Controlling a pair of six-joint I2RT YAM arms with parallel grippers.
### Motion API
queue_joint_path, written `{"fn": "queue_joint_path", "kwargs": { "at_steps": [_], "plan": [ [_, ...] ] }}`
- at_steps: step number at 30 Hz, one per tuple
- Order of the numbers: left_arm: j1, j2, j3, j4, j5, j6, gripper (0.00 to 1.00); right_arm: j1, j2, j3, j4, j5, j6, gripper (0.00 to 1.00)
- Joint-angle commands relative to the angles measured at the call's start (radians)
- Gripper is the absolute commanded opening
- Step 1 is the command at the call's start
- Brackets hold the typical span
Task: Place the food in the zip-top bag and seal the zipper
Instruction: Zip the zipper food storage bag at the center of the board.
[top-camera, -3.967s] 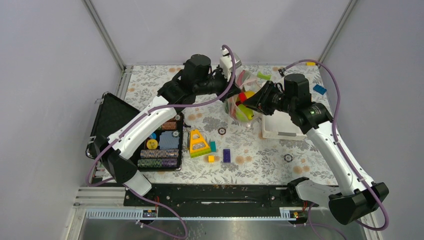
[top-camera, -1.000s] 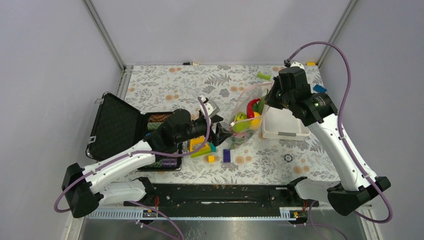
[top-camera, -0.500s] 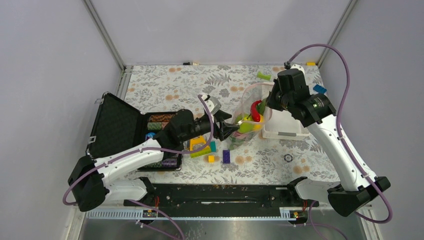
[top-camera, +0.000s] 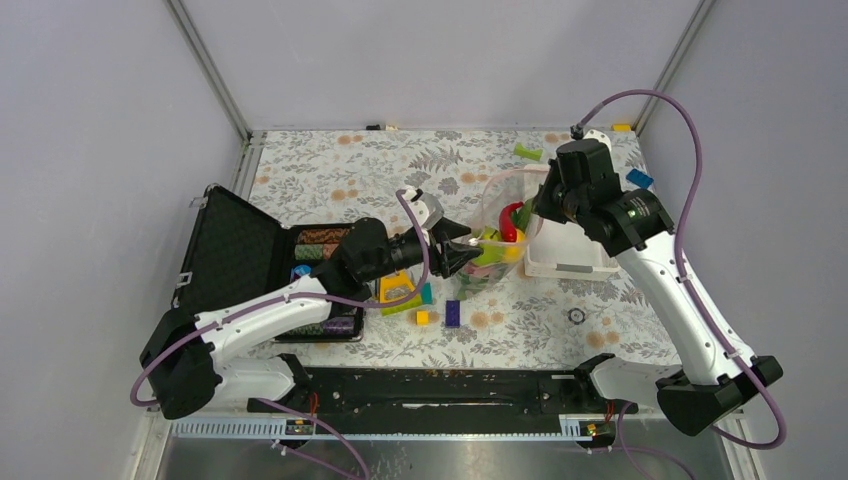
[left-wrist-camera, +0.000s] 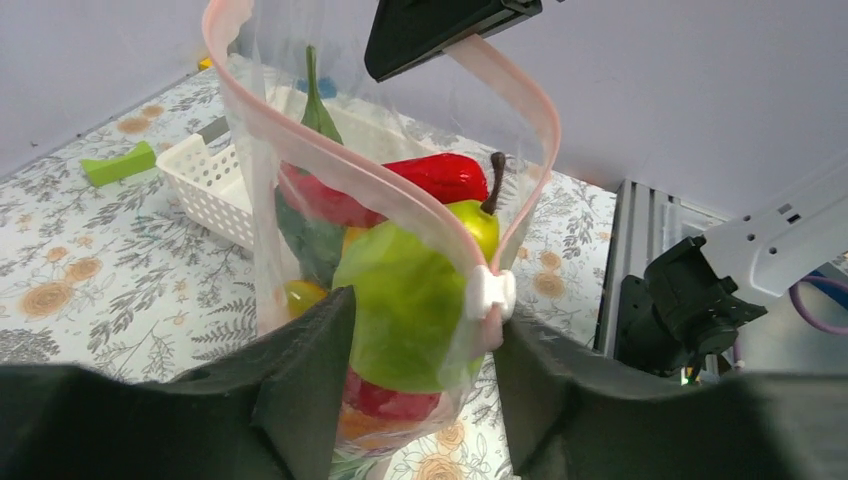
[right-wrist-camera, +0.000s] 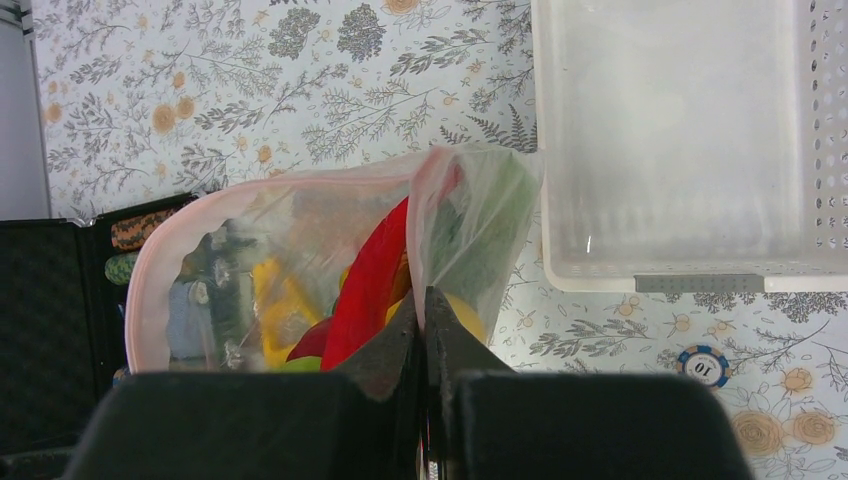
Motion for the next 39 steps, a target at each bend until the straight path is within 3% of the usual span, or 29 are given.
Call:
{"fn": "queue_joint_path", "kwargs": {
  "at_steps": [1,6,9,14,17,19,23,32,36,39],
  "plan": [
    [-0.002,0.007,0.044,0.08,0.042,0.057,0.43,0.004,-0.031,-0.003,0.029,0.009,0.01,0.0],
    [-0.002,0.011,0.045,0.057,0.044,0.071,0.01,0.003,-0.029,-0.003,0.032,-0.001,-0.015,0.0],
    [-0.002,-0.021,0.027,0.05,0.036,0.079,0.0,0.004,-0.033,0.006,0.037,-0.028,-0.115,0.16],
    [-0.002,-0.107,0.018,0.028,0.021,0.107,0.0,0.004,-0.088,0.0,0.086,-0.016,-0.31,0.6],
    [-0.002,-0.135,0.04,-0.001,0.025,0.134,0.0,0.004,-0.156,-0.023,0.182,0.007,-0.366,0.78],
    [-0.002,-0.143,0.054,-0.016,0.028,0.144,0.0,0.004,-0.208,-0.062,0.264,-0.002,-0.422,0.84],
    [-0.003,-0.158,0.068,-0.029,0.032,0.171,0.0,0.004,-0.282,-0.144,0.395,-0.198,-0.638,0.87],
    [0.001,-0.156,0.098,-0.105,0.032,0.29,0.0,0.005,-0.205,-0.112,0.309,-0.772,-0.839,0.85],
    [0.002,-0.17,0.111,-0.159,0.064,0.334,0.0,0.005,-0.158,-0.103,0.289,-0.8,-0.959,0.78],
    [0.002,-0.187,0.125,-0.223,0.115,0.381,0.0,0.004,-0.105,-0.055,0.245,-0.756,-0.964,0.66]
  ]
}}
